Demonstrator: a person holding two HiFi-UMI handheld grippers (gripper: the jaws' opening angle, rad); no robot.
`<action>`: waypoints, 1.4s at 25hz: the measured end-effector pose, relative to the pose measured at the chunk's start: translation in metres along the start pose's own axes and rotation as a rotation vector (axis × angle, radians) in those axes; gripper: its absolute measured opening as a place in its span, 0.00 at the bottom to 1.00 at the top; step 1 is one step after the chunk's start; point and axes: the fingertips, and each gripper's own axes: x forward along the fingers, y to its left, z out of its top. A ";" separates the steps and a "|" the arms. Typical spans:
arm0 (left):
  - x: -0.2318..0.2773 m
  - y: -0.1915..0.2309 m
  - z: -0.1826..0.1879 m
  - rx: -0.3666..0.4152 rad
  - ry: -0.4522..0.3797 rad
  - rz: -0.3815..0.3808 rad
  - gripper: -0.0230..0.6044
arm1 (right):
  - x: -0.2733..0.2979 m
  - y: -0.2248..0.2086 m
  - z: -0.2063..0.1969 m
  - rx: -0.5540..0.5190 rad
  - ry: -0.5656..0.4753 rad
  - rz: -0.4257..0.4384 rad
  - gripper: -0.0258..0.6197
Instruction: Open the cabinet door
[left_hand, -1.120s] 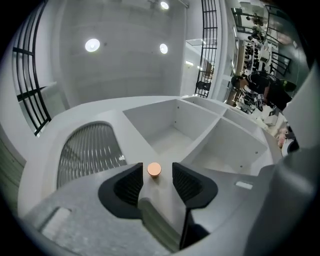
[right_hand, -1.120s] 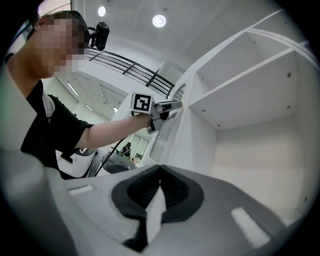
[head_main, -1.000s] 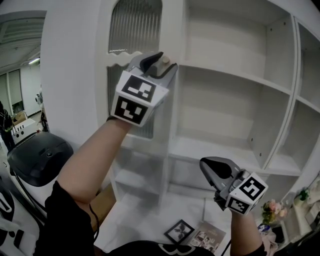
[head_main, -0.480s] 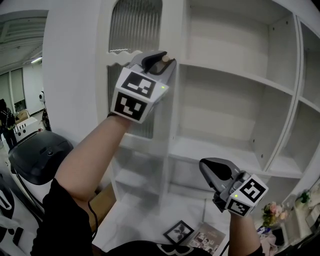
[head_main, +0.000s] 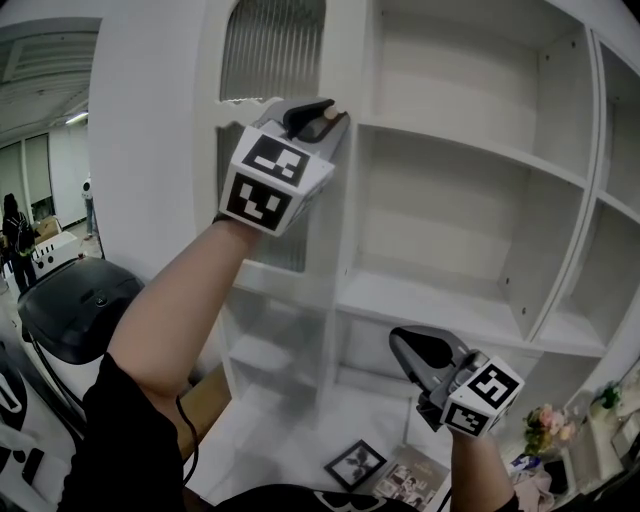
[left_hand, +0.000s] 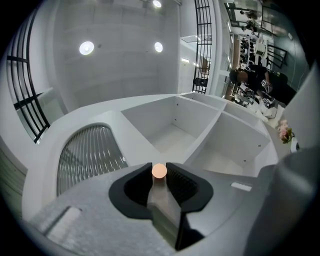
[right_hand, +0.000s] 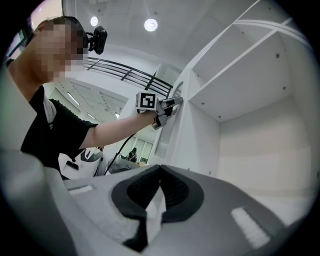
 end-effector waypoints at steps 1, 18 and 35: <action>-0.001 0.000 0.000 0.002 -0.001 0.004 0.17 | -0.001 0.001 -0.003 0.004 0.003 -0.001 0.04; -0.030 0.007 0.016 -0.033 -0.002 -0.056 0.17 | -0.002 0.037 0.011 -0.012 0.027 -0.066 0.04; -0.082 0.025 0.038 -0.112 0.003 -0.144 0.16 | 0.019 0.115 0.043 -0.016 0.035 -0.094 0.04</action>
